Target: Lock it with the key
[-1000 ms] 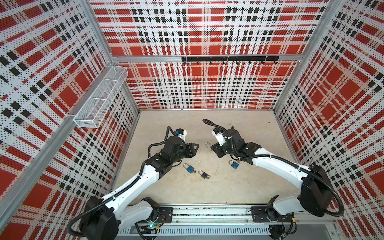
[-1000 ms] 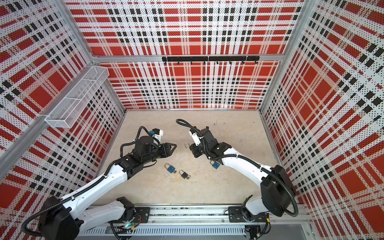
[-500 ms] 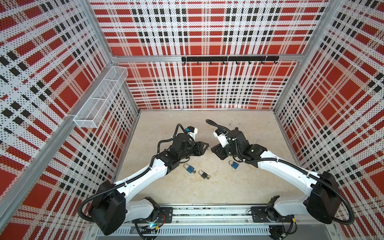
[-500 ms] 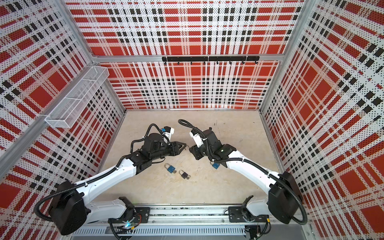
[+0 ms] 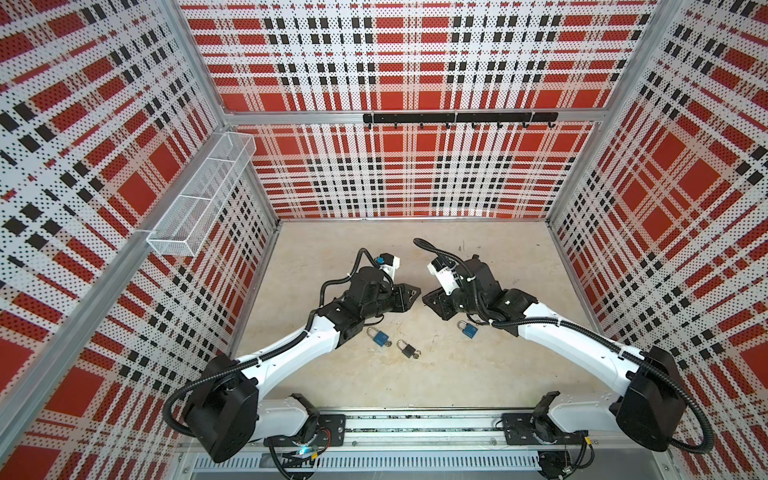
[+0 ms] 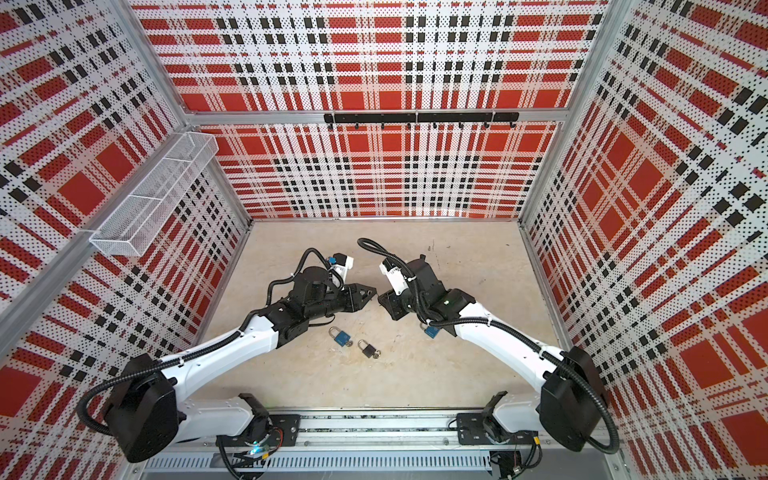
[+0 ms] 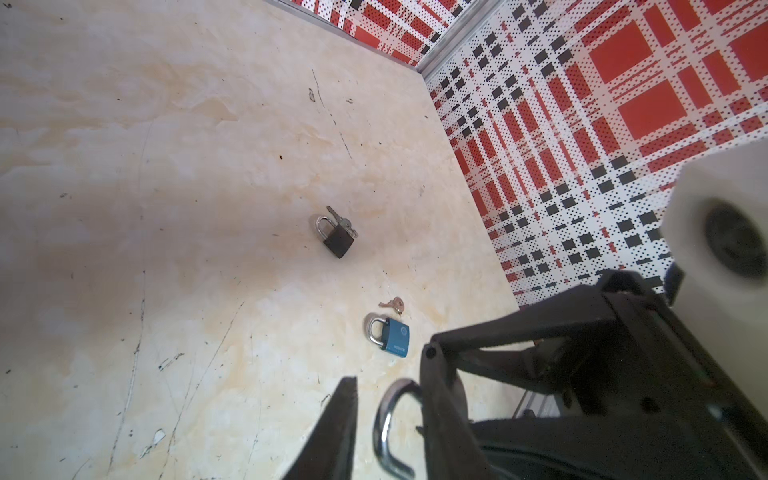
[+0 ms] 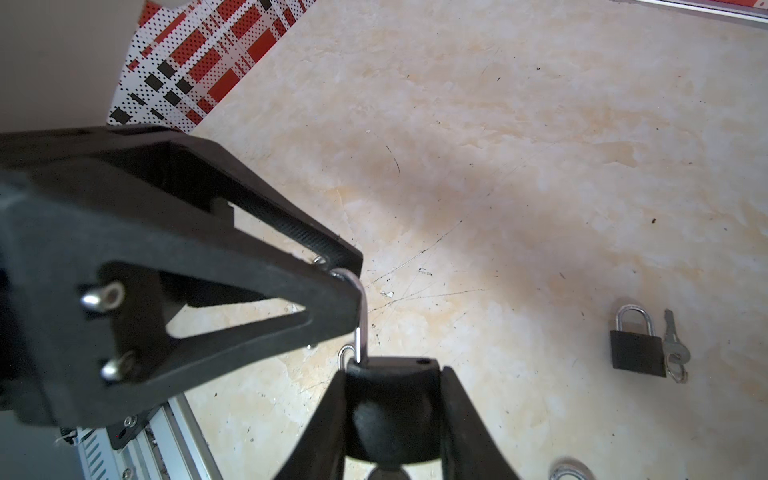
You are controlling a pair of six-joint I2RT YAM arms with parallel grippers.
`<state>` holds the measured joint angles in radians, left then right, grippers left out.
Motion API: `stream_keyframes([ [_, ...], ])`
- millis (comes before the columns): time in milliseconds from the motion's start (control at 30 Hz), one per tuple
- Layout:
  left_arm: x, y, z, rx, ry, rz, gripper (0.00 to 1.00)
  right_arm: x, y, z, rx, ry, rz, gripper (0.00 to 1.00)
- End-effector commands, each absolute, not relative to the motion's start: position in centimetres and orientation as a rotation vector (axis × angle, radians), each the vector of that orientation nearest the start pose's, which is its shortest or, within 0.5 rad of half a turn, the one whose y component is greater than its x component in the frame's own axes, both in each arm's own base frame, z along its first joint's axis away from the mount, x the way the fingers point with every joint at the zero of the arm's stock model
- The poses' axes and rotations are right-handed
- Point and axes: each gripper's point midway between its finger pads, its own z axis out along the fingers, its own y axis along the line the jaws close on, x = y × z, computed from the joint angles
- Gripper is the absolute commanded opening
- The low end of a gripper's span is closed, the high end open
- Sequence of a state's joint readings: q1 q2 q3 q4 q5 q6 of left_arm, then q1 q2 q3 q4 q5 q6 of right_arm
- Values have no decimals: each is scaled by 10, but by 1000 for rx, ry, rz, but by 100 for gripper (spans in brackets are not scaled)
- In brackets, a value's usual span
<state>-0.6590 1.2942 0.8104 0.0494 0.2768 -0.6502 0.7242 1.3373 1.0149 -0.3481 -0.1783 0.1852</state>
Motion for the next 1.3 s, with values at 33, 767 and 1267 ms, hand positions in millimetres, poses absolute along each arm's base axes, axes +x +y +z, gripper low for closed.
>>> stream_keyframes([
  [33, 301, -296, 223, 211, 2102, -1109, 24, 281, 292, 219, -701, 2138, 725, 7],
  [767, 315, -278, 256, -55, 1970, -1162, 0, 275, 275, 257, -589, 1991, 842, 60],
  [1267, 298, -292, 341, -134, 1793, -1321, 0, 266, 277, 290, -641, 1751, 901, 62],
])
